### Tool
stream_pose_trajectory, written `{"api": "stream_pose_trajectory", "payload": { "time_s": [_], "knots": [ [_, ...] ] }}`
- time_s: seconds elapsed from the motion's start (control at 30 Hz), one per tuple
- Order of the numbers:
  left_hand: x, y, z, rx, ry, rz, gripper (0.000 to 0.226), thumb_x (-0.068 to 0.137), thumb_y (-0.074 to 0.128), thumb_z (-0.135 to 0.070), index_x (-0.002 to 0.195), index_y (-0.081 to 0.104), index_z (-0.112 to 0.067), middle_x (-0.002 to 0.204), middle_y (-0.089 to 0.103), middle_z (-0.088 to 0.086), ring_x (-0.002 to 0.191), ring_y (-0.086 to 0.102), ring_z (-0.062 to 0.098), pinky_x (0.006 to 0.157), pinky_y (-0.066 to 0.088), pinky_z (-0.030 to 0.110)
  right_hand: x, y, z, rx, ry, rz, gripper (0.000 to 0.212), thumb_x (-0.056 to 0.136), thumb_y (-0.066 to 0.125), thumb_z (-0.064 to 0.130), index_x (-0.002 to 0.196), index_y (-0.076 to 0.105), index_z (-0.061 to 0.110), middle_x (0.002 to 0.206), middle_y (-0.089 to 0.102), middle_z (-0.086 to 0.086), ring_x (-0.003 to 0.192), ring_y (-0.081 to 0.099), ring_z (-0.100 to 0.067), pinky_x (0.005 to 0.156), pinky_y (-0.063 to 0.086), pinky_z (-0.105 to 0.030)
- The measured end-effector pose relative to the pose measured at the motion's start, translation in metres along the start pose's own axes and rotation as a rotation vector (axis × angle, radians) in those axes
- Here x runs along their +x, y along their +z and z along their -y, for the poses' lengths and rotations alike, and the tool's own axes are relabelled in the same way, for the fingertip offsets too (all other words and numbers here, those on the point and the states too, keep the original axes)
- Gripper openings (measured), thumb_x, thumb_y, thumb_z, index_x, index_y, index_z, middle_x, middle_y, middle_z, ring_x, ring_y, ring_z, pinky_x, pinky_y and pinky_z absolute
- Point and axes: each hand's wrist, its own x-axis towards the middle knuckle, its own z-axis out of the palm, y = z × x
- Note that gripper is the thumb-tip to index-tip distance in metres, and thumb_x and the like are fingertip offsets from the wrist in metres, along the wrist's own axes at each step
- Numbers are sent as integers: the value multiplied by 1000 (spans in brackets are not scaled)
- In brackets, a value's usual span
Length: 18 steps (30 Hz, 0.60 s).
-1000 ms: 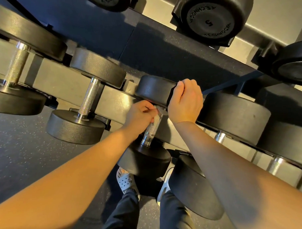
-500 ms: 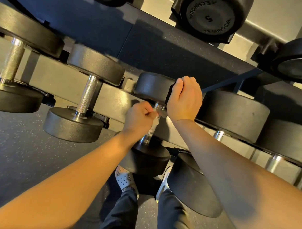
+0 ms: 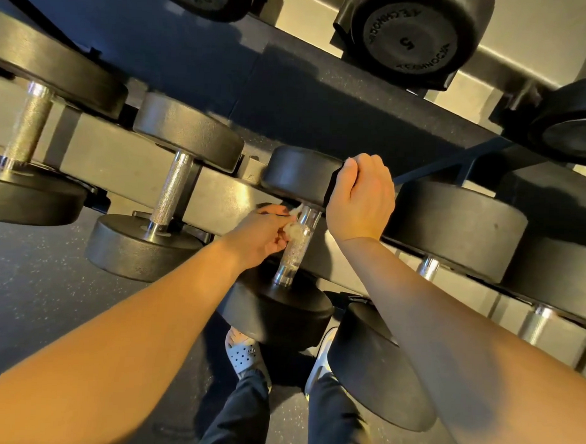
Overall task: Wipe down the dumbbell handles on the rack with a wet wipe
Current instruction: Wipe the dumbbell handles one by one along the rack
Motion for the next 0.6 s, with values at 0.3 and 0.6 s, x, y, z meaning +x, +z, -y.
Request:
{"api": "stream_pose_trajectory", "payload": {
  "time_s": [0.3, 0.6],
  "knots": [
    [-22, -13, 6, 839, -16, 3, 19, 89, 60, -3, 72, 65, -6, 69, 62, 9, 65, 58, 18, 58, 44, 24, 0, -1, 2, -12, 9, 10, 40, 100, 26, 39, 82, 56, 19, 80, 54, 1, 75, 52, -17, 72, 49, -42],
    [-29, 6, -6, 535, 291, -122, 14, 93, 69, -7, 92, 76, -19, 92, 73, 0, 85, 66, 8, 73, 53, 18, -1, -1, 1, -19, 7, 12, 37, 101, 27, 39, 82, 53, 22, 80, 52, 2, 75, 51, -17, 71, 48, -43]
  ]
}}
